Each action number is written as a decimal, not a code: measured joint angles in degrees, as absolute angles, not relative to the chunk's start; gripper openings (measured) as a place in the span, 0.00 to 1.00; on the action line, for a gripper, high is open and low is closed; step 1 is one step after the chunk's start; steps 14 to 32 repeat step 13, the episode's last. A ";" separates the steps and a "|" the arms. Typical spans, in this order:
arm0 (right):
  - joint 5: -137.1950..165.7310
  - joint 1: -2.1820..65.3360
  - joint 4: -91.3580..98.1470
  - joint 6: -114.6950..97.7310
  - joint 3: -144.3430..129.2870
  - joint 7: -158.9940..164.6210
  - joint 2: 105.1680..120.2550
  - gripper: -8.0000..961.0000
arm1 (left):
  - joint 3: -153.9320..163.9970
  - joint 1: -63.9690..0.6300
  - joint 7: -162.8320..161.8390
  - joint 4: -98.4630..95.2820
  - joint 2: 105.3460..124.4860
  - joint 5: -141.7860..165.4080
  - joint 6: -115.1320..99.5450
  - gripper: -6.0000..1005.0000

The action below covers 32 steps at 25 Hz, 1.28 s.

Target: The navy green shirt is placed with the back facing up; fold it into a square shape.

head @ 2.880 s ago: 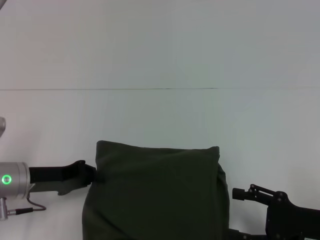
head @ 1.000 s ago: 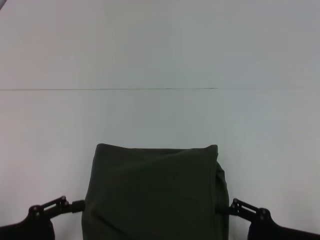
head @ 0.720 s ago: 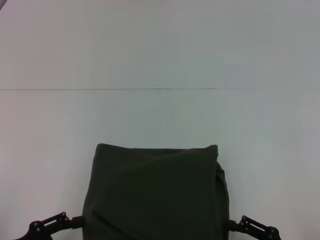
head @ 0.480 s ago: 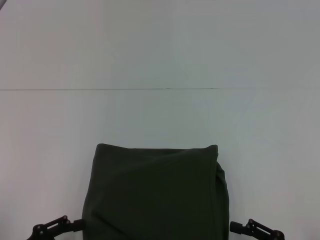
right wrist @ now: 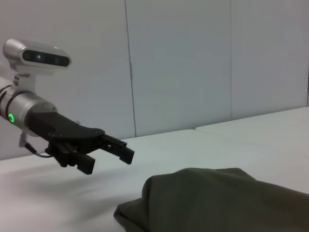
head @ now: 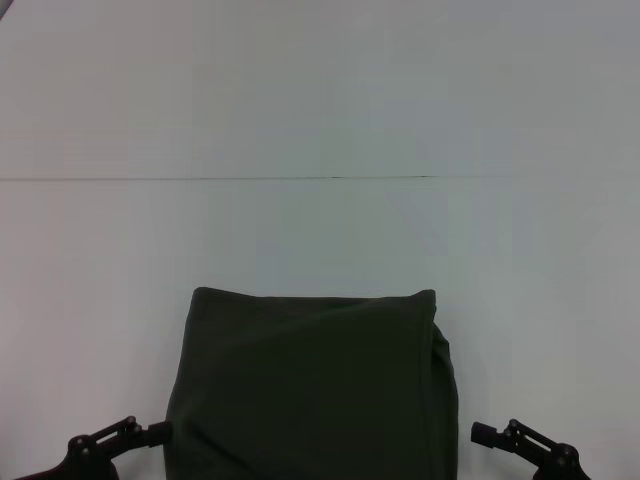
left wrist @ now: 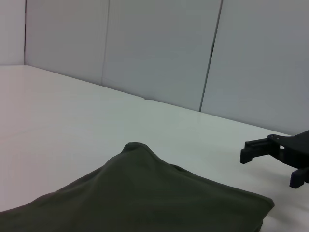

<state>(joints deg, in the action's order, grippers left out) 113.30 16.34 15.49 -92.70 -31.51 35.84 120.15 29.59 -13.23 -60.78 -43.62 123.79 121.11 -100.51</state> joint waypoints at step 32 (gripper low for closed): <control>113.28 16.44 15.47 -93.27 -31.20 35.80 120.14 0.98 | 29.53 -13.46 -59.75 -42.80 124.04 121.07 -100.51 0.93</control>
